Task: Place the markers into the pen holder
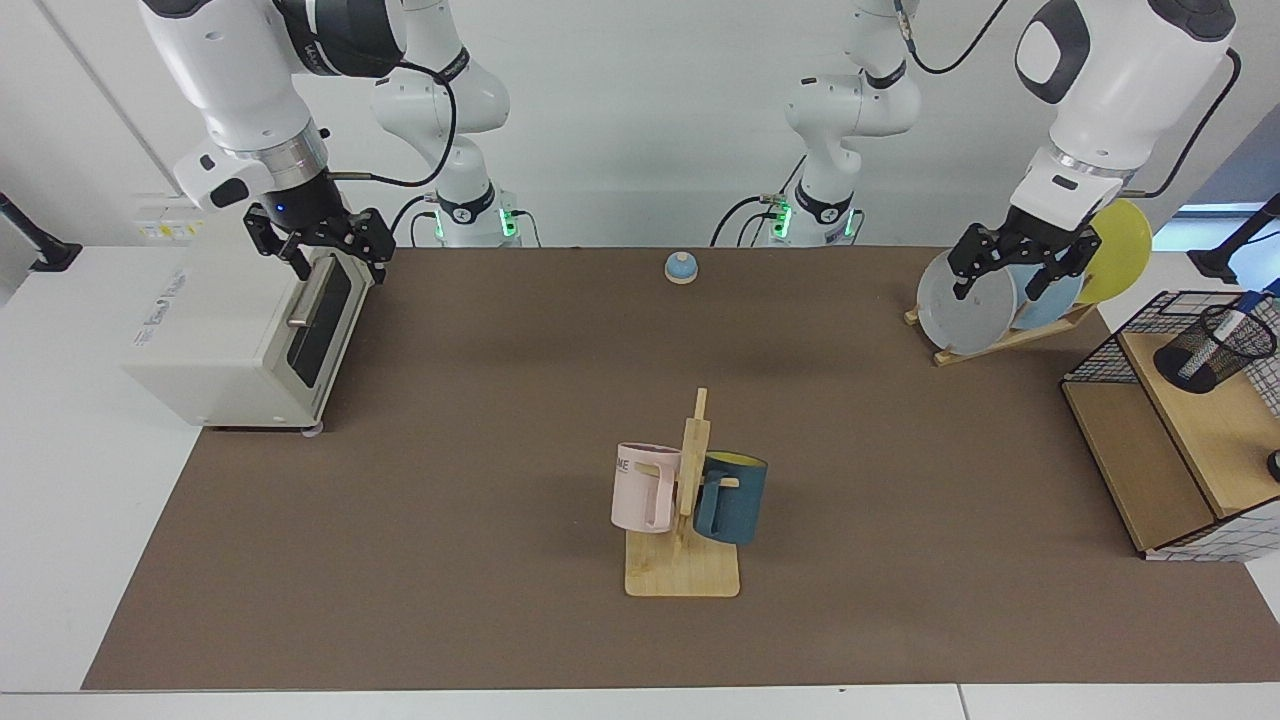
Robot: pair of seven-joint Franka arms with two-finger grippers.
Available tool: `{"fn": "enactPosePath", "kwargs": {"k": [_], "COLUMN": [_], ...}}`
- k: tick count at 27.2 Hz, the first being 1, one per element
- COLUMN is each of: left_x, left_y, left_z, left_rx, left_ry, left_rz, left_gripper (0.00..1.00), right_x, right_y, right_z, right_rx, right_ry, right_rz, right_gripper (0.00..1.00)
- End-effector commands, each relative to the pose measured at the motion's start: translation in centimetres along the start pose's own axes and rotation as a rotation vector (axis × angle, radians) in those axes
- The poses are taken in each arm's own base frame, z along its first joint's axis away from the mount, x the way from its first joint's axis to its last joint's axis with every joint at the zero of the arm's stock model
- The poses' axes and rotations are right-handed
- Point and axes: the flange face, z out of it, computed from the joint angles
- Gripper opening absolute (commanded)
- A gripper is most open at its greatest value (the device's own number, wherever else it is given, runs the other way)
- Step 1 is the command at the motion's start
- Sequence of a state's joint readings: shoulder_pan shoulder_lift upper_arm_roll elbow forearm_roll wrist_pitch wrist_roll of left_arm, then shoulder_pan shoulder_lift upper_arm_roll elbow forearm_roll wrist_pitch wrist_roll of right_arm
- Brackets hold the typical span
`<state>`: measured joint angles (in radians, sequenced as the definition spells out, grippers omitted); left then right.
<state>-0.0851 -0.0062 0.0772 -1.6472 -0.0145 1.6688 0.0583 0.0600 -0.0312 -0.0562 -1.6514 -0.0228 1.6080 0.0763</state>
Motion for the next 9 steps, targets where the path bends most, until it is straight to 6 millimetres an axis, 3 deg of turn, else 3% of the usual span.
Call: {"fn": "enactPosePath", "kwargs": {"k": [1, 9], "left_x": [-0.02, -0.05], "left_y": [0.17, 0.64], "left_z": [-0.35, 0.02], "left_rx": [-0.007, -0.003], "left_ry": [-0.018, -0.026], "left_rz": [-0.005, 0.012], "left_gripper": [1.0, 1.0], "right_x": [-0.32, -0.32], "right_y": [0.02, 0.02], "right_z": [-0.15, -0.15], "right_rx": [0.008, 0.008], "right_ry": [0.016, 0.016], "right_rz": [0.011, 0.011], "right_gripper": [1.0, 1.0]}}
